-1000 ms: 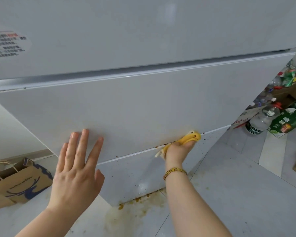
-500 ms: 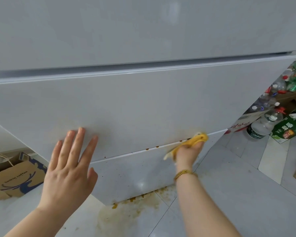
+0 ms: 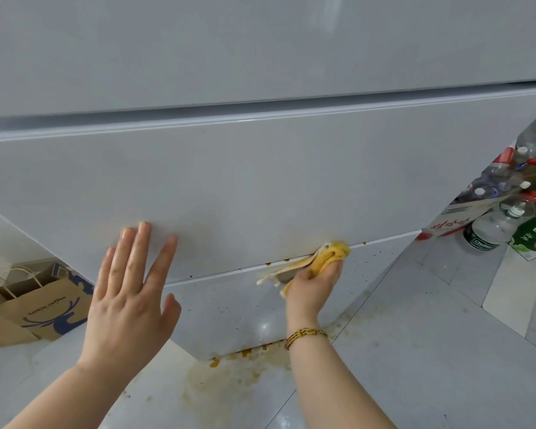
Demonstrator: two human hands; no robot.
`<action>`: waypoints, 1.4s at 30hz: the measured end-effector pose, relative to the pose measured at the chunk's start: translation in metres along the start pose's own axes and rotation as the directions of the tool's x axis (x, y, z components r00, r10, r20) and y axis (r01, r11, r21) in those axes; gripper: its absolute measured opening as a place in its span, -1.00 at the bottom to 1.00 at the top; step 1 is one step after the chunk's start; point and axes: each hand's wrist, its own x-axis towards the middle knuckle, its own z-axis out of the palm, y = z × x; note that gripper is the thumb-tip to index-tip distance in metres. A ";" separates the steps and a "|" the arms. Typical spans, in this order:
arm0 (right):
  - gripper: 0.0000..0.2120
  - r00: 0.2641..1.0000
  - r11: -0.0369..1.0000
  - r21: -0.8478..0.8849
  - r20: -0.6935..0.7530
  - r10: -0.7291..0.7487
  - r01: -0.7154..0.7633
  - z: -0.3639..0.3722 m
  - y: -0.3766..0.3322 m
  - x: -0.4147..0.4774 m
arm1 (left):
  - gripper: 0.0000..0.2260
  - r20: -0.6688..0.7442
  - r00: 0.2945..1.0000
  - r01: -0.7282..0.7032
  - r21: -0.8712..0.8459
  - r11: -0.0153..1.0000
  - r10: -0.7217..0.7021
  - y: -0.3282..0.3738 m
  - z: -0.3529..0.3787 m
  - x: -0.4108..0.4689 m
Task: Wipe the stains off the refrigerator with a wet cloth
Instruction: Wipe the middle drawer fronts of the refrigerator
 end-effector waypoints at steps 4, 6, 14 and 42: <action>-0.55 0.986 0.998 -0.029 -0.158 -0.053 0.049 -0.030 -0.010 0.063 | -0.44 0.017 1.000 -0.014 -0.007 1.000 0.014 0.002 -0.002 0.000; -0.54 0.986 0.998 -0.063 -0.162 -0.034 0.024 -0.036 -0.013 0.067 | -0.45 0.022 0.999 -0.032 0.001 0.999 0.032 -0.002 -0.001 -0.004; -0.40 0.995 0.999 -0.048 0.101 -0.003 0.008 0.038 -0.004 -0.083 | -0.78 -0.011 0.994 0.108 -0.191 0.976 -0.112 -0.030 0.001 -0.047; -0.42 0.928 0.953 -0.234 0.361 -0.097 0.191 -0.039 -0.013 -0.151 | -0.80 0.567 0.679 0.733 -0.493 0.469 -0.466 -0.096 0.043 -0.034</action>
